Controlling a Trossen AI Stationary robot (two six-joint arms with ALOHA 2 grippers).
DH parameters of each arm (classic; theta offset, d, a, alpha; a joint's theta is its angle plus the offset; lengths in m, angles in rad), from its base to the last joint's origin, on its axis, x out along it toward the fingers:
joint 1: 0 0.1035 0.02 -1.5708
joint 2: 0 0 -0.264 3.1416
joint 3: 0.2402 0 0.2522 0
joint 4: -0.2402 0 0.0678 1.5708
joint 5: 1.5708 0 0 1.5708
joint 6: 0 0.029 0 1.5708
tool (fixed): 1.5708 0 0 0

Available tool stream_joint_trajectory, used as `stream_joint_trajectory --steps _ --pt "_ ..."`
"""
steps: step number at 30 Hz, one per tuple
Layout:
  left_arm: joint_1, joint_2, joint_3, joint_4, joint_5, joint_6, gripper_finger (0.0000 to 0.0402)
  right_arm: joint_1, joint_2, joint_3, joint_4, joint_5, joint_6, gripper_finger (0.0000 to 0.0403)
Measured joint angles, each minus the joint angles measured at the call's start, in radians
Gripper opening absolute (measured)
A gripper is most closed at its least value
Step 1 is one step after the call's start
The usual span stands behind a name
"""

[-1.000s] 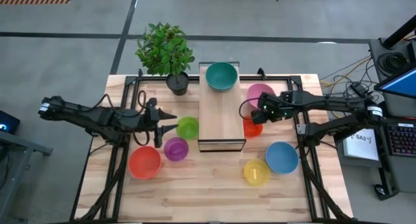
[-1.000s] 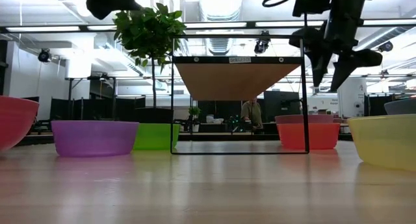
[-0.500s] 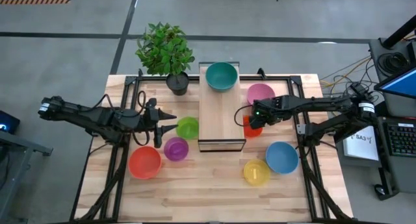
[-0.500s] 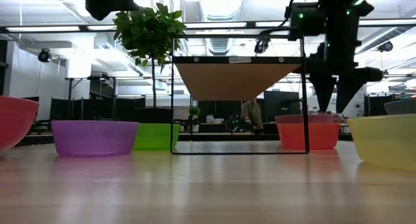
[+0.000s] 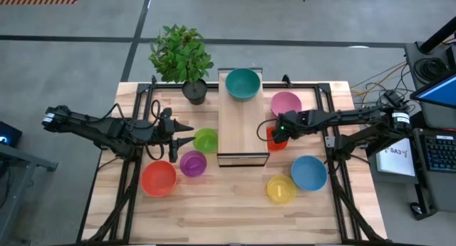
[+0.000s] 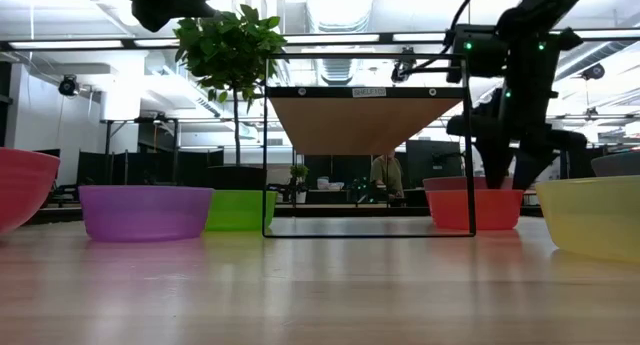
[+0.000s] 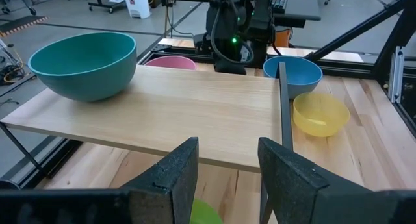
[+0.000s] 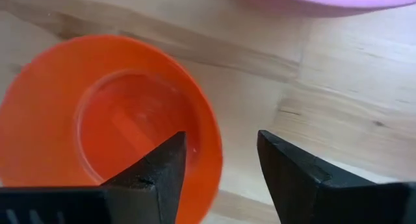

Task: Place and stack bowls onto a shelf
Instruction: Put the orange transparent bowl onto the shelf

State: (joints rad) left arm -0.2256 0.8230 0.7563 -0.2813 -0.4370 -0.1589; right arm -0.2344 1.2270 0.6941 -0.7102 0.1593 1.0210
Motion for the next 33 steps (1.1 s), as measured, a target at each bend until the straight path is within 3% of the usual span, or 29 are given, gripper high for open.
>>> stream_joint_trajectory --steps 12,20,33 --pt "0.000 0.000 0.000 0.003 0.000 0.000 0.0144 0.000 -0.002 -0.057 0.117 -0.002 0.008 0.0019" --pt "0.000 0.000 0.000 0.004 0.000 0.000 0.0144 -0.001 -0.016 0.006 0.060 -0.022 -0.010 0.0009" --pt "0.000 0.000 0.000 0.005 0.000 0.000 0.0144 -0.006 -0.062 0.347 -0.330 -0.020 -0.096 0.0009"
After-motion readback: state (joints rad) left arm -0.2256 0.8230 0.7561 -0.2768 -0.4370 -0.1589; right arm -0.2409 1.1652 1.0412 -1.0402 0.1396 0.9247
